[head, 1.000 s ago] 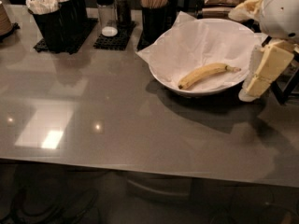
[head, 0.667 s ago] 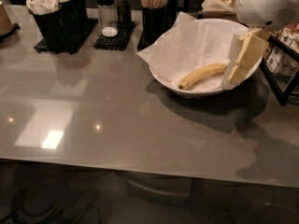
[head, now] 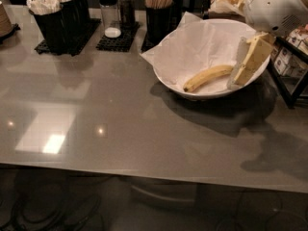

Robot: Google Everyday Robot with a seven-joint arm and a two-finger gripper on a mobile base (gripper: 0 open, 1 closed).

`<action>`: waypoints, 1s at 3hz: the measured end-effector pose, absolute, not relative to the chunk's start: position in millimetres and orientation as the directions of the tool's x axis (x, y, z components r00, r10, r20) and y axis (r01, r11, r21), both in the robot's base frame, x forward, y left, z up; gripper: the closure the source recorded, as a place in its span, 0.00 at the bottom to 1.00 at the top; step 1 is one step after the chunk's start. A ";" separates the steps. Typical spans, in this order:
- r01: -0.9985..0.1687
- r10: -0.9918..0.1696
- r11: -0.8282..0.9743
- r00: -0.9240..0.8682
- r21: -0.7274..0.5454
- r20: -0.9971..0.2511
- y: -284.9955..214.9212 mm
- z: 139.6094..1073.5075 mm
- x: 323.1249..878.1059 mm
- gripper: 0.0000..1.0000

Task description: Pick banana from white bowl

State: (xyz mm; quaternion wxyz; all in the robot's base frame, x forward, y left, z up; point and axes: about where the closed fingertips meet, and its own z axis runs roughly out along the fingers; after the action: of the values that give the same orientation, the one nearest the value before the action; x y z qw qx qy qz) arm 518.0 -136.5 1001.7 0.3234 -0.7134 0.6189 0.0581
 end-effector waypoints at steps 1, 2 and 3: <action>-0.928 -0.809 -0.077 0.272 -0.364 -0.521 -132.7 972.9 555.9 0.00; -0.931 -0.808 -0.071 0.264 -0.359 -0.527 -133.2 967.5 560.4 0.00; -0.934 -0.817 -0.074 0.259 -0.351 -0.516 -136.7 963.1 565.4 0.00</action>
Offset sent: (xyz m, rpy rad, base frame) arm 0.0263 0.0020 -0.0203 0.0256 0.0200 0.0497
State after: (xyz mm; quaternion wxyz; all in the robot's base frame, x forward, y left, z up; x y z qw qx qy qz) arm 565.4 -136.7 963.1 0.3172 -0.7272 0.6018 0.0920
